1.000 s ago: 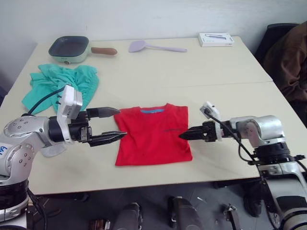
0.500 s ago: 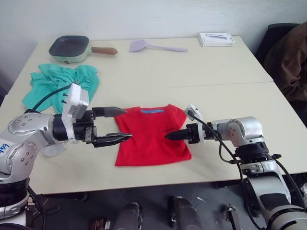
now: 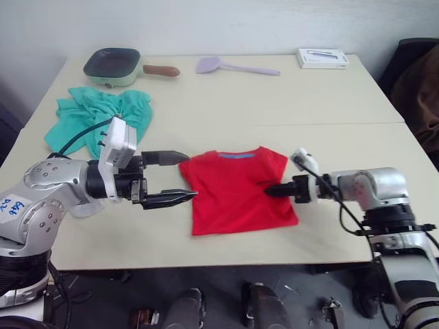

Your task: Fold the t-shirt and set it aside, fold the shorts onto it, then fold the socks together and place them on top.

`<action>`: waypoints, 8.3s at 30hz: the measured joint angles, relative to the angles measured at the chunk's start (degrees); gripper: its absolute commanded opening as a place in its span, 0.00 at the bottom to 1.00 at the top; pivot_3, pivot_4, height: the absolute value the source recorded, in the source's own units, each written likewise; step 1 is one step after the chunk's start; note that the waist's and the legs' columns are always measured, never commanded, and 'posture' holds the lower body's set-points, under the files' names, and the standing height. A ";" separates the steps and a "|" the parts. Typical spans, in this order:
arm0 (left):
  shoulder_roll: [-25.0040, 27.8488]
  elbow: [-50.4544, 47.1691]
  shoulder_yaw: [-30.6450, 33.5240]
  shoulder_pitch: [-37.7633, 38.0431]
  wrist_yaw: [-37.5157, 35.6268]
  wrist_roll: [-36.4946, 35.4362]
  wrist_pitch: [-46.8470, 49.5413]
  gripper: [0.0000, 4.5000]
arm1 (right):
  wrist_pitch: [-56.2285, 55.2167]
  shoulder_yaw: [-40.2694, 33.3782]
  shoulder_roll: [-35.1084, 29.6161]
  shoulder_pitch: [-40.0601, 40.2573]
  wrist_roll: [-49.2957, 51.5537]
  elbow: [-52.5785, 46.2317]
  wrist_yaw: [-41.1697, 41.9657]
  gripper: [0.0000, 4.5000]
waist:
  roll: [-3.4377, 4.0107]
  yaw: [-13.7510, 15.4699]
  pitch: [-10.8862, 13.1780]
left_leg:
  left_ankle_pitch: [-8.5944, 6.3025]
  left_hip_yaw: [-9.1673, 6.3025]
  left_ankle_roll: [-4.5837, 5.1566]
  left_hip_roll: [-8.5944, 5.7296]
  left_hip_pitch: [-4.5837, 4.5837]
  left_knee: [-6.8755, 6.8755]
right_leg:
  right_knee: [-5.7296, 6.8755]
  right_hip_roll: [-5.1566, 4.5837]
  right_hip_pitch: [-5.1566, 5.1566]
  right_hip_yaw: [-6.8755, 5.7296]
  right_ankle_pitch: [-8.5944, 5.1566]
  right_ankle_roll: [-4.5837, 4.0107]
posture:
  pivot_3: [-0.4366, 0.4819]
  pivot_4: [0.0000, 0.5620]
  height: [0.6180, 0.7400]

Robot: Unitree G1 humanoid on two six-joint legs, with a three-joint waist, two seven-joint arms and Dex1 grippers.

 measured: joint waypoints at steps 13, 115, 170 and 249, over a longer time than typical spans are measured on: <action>-1.06 -0.84 -2.31 -1.45 -0.01 -1.69 0.55 1.00 | -21.02 0.26 -18.13 -2.86 -12.29 23.07 7.79 0.00 | 0.14 -0.82 0.08 | 0.01 0.33 -0.02 0.11 0.10 0.00 | -0.21 0.14 -0.01 0.18 0.00 0.01 | 0.48 0.27 1.00; -8.97 30.82 -11.48 -18.38 3.10 29.92 6.91 0.01 | -22.94 -8.97 1.32 13.76 18.93 -40.57 -3.47 1.00 | -0.18 -0.65 0.18 | 0.06 0.01 0.15 -0.12 -0.11 0.08 | 0.15 -0.10 -0.11 0.02 0.11 0.20 | 0.48 0.27 1.00; 3.35 49.56 -14.50 -4.63 -5.89 45.25 -49.06 0.66 | -42.75 16.47 8.03 14.47 -15.16 -29.24 -1.28 0.39 | -0.05 0.01 0.23 | -0.01 0.10 0.02 0.01 0.07 0.08 | 0.19 0.13 -0.06 -0.24 0.02 0.02 | 0.48 0.27 1.00; 10.10 10.85 2.05 35.74 -1.44 40.45 -38.19 0.79 | -70.87 7.92 -0.51 21.43 -27.02 -20.81 4.35 0.99 | 0.23 -0.58 0.07 | -0.04 0.14 -0.04 0.13 0.37 0.00 | -0.02 0.09 0.16 0.13 -0.02 -0.05 | 0.48 0.27 1.00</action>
